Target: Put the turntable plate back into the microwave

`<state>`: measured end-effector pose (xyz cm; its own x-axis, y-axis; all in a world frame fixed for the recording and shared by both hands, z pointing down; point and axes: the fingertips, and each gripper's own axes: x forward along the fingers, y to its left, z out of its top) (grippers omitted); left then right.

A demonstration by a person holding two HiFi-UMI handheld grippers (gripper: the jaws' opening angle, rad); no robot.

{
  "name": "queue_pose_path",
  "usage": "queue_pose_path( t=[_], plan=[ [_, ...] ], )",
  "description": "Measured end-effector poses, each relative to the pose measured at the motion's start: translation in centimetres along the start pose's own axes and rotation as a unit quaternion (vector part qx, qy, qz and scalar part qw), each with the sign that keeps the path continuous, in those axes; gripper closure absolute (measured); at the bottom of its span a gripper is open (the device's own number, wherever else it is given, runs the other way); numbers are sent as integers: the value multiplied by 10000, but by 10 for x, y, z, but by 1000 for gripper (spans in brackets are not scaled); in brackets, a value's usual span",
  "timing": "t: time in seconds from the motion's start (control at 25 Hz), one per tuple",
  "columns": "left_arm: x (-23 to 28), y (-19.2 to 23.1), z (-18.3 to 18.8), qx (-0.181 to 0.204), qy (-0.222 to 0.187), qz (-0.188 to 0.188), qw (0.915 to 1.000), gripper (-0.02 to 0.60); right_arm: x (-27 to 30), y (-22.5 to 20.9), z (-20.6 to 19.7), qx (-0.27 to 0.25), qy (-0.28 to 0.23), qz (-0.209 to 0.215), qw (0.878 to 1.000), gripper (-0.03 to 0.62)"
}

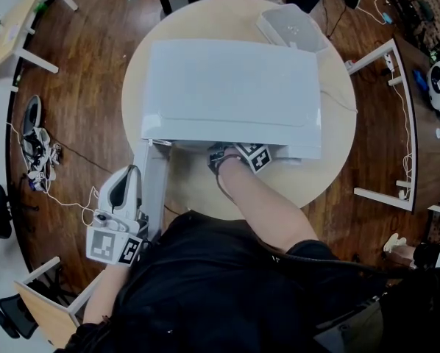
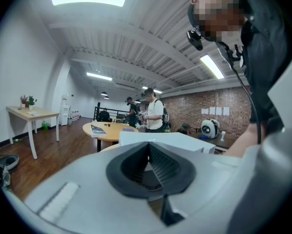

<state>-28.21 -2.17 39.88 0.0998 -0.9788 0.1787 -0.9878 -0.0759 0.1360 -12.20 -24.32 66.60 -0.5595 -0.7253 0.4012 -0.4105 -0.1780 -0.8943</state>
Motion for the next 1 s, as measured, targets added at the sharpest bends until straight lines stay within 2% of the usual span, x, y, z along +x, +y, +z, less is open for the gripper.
queue_pose_path(
  t=[0.32,0.64,1.0],
  plan=[
    [-1,-4,3,40,-76,-44,10000,578,-11,-1,5,12,-49,88,9999,479],
    [-3,-11,6,102,-166,-179,9996,577,-29,-7,1,-66,-1,92,9999,459],
    [3,-23,9,129,-282,-396,9987,577,-55,2,-11,-780,247,146,9965,459]
  ],
)
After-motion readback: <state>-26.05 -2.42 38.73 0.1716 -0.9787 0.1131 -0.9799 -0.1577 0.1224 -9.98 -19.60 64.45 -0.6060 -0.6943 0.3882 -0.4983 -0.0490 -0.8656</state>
